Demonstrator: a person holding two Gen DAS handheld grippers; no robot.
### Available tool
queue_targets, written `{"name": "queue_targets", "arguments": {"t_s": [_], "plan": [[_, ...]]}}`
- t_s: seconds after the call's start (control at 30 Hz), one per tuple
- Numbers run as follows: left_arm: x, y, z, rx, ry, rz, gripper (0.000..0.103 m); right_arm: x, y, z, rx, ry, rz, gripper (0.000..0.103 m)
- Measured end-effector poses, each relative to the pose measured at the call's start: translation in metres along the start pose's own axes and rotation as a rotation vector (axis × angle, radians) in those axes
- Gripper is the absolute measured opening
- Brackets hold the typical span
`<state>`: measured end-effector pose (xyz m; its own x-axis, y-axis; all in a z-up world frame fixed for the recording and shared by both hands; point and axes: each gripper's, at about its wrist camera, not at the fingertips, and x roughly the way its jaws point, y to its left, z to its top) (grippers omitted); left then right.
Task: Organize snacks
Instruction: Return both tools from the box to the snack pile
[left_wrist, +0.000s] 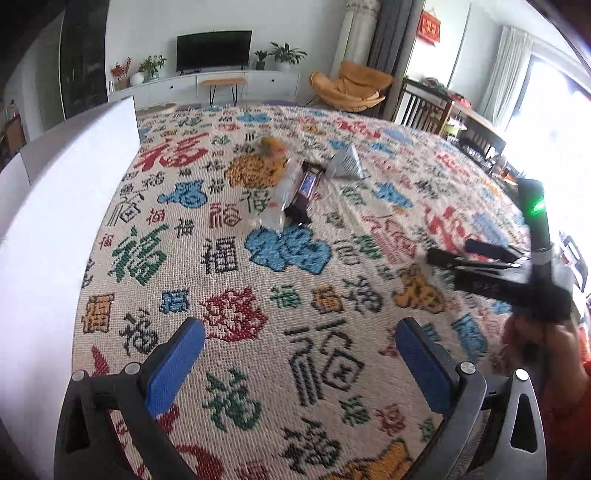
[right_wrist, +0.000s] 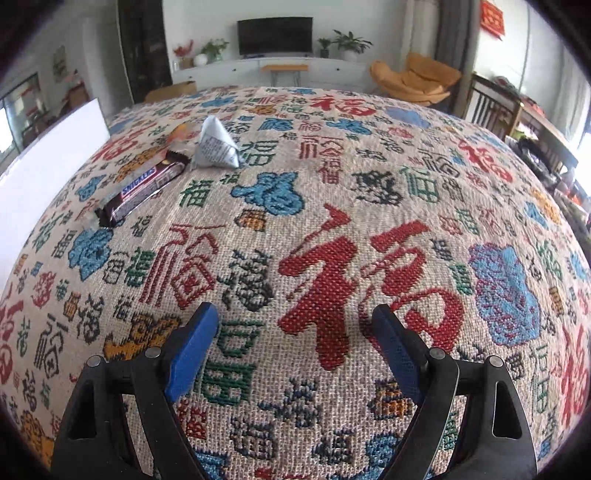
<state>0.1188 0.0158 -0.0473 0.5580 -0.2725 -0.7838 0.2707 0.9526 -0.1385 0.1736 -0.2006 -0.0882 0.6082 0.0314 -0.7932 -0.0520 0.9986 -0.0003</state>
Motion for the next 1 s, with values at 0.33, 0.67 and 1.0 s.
{"name": "queue_targets", "arguments": {"t_s": [0.33,0.67,1.0], "plan": [[0.049,0.036,0.02,-0.055,0.018,0.169,0.102,0.012,0.002,0.003,0.011,0.011,-0.001,0.09],[0.06,0.038,0.024,-0.037,0.03,0.187,0.103,0.012,0.002,0.003,0.011,0.011,0.0,0.09],[0.058,0.038,0.024,-0.037,0.03,0.187,0.103,0.012,0.002,0.003,0.011,0.011,0.0,0.091]]}}
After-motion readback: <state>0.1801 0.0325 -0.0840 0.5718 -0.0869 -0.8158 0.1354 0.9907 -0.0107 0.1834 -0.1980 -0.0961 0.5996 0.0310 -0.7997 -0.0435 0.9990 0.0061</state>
